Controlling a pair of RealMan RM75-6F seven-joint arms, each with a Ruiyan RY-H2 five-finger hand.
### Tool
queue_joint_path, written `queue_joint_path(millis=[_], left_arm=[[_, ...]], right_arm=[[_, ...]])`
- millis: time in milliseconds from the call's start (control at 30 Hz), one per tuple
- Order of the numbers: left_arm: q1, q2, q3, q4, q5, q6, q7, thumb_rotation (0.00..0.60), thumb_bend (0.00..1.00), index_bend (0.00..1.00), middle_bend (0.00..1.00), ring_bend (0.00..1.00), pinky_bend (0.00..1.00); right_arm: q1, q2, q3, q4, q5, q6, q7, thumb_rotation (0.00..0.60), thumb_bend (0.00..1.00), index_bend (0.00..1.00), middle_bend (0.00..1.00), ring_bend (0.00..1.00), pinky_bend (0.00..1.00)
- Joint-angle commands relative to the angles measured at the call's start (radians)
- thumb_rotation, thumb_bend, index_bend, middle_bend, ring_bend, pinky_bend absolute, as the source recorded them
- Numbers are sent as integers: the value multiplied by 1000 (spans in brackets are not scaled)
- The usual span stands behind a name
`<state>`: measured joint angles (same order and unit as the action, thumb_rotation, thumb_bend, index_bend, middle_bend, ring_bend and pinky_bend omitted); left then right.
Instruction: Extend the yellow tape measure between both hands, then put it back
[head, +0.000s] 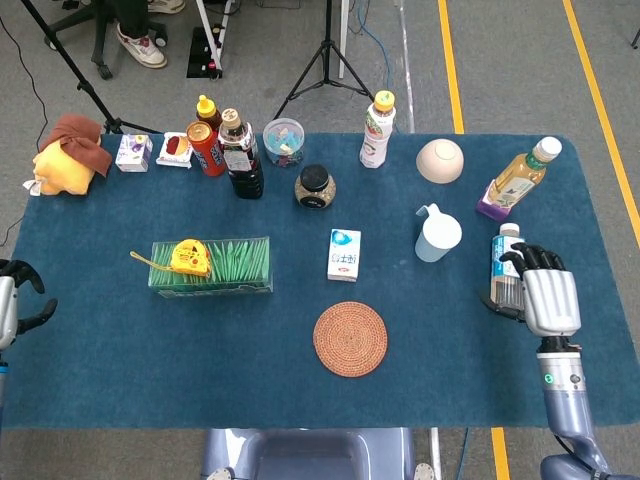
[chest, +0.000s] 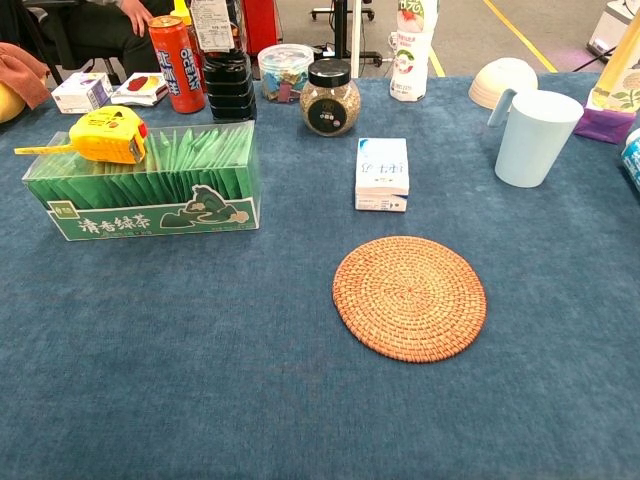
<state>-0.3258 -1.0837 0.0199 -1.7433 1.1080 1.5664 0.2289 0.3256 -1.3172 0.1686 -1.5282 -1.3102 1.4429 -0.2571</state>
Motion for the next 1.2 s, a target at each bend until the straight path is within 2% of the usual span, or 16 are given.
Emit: queue_joint_path(millis=[33,267,700,1200], left_arm=[[26,-5,-4,2,24,8,-14,600,230,579,418,274,332],[76,-29,-6,9,65,19,-16,600,229,580,419,274,332],[96,-50,-36,18,119,-30,-21,600,230,580,419,274,332],[114,-29,-64,-27,170,-49,-2,600,229,580,419,274,332]], right_arm=[[-17,9,-9,-8,-5,9,4,349,249,352,270,246,256],[-44,25,-21,-33,-17,24,-16,349,248,352,270,247,255],[-65,31,-17,-34,-24,24,-3,349,249,352,272,247,256],[-101,42,-21,-41,-54,52,33,348,249,352,272,247,255]])
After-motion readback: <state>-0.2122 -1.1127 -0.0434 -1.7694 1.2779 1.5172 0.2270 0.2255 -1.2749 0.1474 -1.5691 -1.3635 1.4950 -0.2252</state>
